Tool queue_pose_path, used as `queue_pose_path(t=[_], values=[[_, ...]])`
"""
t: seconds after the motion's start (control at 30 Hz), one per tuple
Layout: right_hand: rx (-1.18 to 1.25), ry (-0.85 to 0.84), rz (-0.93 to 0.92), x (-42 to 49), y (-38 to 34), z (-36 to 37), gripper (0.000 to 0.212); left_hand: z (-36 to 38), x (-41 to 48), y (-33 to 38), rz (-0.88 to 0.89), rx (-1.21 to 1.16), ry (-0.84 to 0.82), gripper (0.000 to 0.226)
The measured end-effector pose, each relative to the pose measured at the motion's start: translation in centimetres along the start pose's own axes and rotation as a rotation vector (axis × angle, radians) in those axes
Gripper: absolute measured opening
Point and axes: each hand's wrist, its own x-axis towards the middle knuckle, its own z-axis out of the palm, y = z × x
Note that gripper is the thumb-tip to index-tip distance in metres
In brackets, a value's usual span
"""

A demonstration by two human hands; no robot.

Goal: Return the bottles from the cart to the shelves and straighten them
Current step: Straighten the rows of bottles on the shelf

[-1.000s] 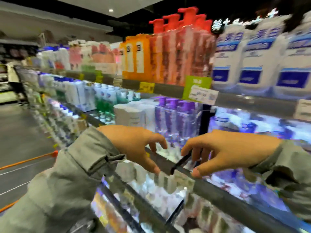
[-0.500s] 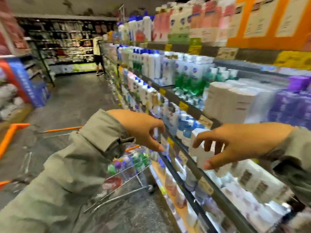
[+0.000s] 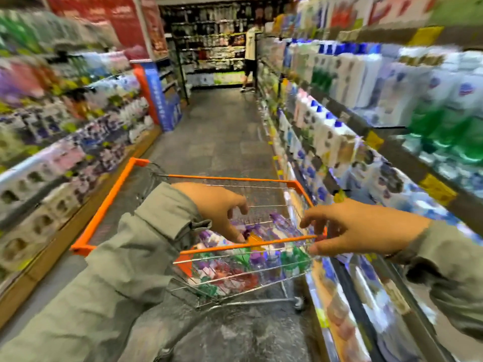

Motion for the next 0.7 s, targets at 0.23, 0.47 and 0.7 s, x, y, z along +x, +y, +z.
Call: queue_pose_path(t=[0.23, 0.47, 0.7], values=[[0.036, -0.151, -0.094, 12.9, 3.9, 1.5, 0.046, -0.5, 7.2, -5.7, -0.145, -0.155, -0.044, 0.063], [0.128, -0.158, -0.184, 22.1, 4.7, 1.9, 0.040, 2.1, 10.7, -11.1, -0.254, -0.291, -0.107, 0.062], [0.213, -0.124, -0.108, 30.2, 7.3, 5.7, 0.035, 5.5, 17.3, -17.0, -0.313, -0.379, -0.184, 0.062]])
